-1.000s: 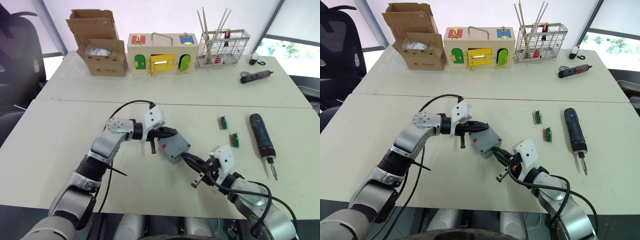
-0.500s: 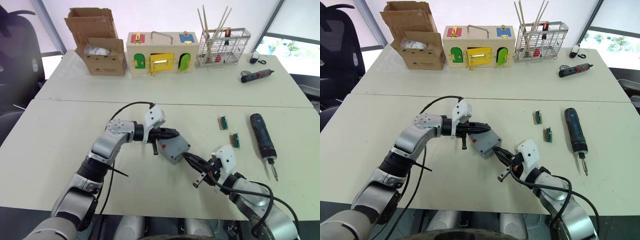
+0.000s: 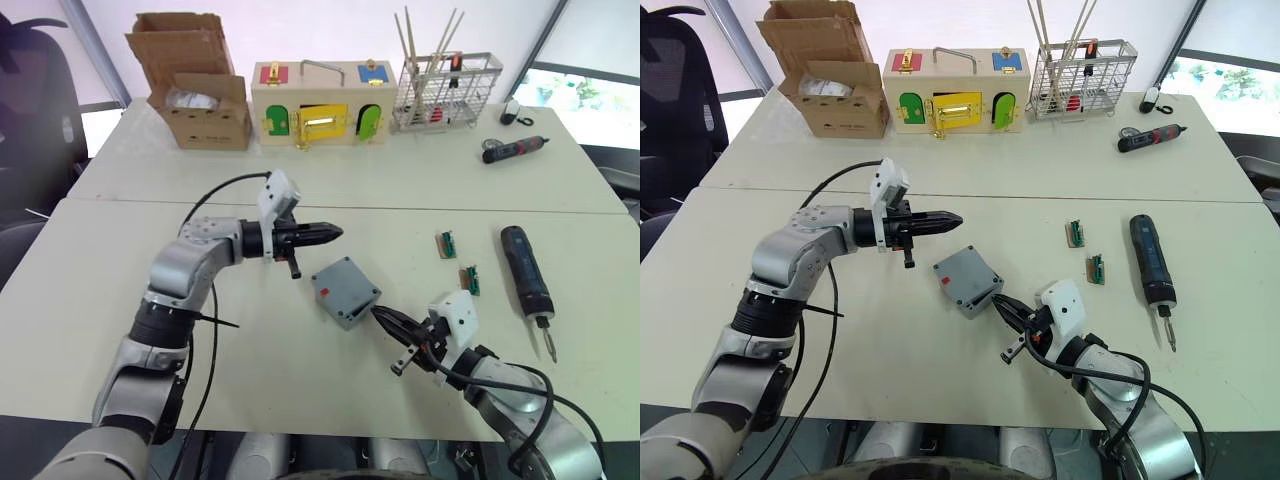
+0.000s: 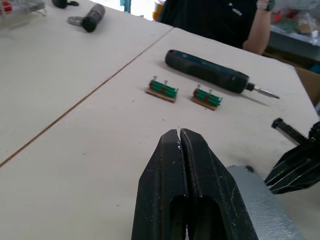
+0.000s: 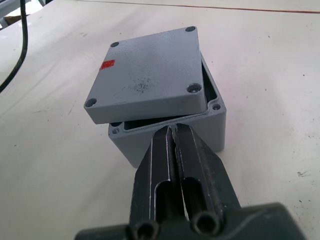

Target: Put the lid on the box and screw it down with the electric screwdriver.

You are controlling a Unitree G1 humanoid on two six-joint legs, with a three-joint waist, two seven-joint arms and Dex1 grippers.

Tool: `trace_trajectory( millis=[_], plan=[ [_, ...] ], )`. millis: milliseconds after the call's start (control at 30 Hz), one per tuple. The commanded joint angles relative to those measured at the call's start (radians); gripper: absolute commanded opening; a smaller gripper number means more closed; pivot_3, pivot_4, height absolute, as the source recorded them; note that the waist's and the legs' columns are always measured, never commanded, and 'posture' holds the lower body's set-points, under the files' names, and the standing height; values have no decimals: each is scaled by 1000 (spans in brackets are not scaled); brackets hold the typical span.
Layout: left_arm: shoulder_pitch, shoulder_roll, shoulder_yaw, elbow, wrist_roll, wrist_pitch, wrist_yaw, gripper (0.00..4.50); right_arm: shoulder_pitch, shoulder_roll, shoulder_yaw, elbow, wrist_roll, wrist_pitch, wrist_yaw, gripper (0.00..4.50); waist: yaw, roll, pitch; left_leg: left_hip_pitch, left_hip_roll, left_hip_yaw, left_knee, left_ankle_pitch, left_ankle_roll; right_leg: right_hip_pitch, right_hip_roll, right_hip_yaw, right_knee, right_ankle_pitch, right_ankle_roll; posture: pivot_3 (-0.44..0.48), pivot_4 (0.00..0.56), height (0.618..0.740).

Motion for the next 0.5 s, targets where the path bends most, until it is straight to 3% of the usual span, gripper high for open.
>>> trace_trajectory(
  millis=[33,500],
  plan=[
    [0,37,-3,53,57,-70,6,0,10,-13,-27,-50,21,-2,9,48,0,0,0,0,0,0,0,0,0,0,0,0,0,0,0,0,150,694],
    [95,71,-61,-27,48,-45,-83,0,-19,-9,-19,-79,49,35,4,48,0,0,1,0,0,0,-1,0,0,0,-1,0,0,0,0,0,150,694]
  ],
)
